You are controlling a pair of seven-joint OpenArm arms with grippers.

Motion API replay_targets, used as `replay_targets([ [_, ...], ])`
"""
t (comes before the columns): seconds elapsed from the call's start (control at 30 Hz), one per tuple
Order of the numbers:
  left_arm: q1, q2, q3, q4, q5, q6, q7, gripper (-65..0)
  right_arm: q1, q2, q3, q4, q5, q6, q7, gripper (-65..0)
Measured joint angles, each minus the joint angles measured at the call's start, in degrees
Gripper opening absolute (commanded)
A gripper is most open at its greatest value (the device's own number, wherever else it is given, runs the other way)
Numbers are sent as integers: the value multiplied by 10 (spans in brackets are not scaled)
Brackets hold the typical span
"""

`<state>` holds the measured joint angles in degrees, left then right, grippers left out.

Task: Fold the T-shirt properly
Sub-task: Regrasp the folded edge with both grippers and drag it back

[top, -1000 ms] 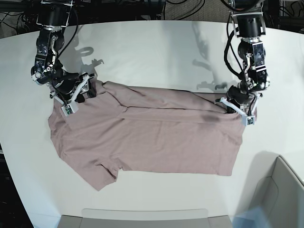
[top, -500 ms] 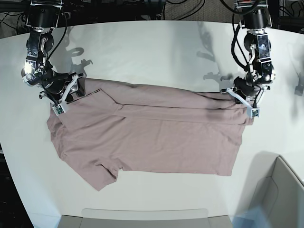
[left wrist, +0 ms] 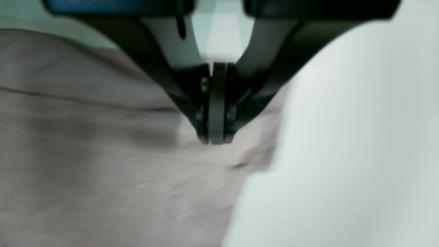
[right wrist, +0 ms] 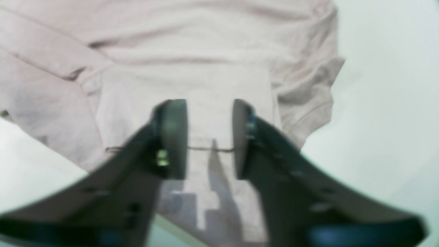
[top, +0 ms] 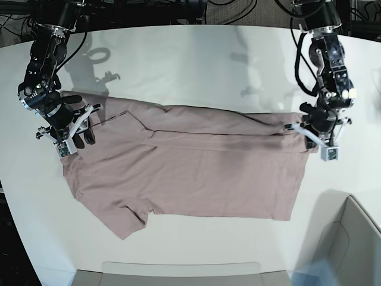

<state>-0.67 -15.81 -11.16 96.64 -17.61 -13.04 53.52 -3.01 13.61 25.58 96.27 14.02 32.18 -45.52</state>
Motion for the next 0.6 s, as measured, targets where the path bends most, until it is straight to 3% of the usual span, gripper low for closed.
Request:
replay_targets([
  [0.07,-21,0,38,-42,-6,-7,-4,-650,9,-1,-2,-15,-2,0,0,-644],
  [0.1,-28,3,55,-69,-2,-6,-4,-650,12,-1,-7,-28,-3,0,0,-650],
  [0.23,-71,5,85,-183,0,-3,3,-650,37,-5,-25,-107,-3,0,-1,-650],
  [0.37,-103,-1,88,-263,-2,1,-71,-650,64,5,-54,-190,-28,0,6,-650],
  [0.5,-90,-24,101,-284,-12,-4,-75,-650,65,1,-82,-200,-110,-3,28,-650],
  [0.6,-33,-45,123,-254,-14,-4,-72,-650,43,1,-81,-192,-116,-5,56,-650],
])
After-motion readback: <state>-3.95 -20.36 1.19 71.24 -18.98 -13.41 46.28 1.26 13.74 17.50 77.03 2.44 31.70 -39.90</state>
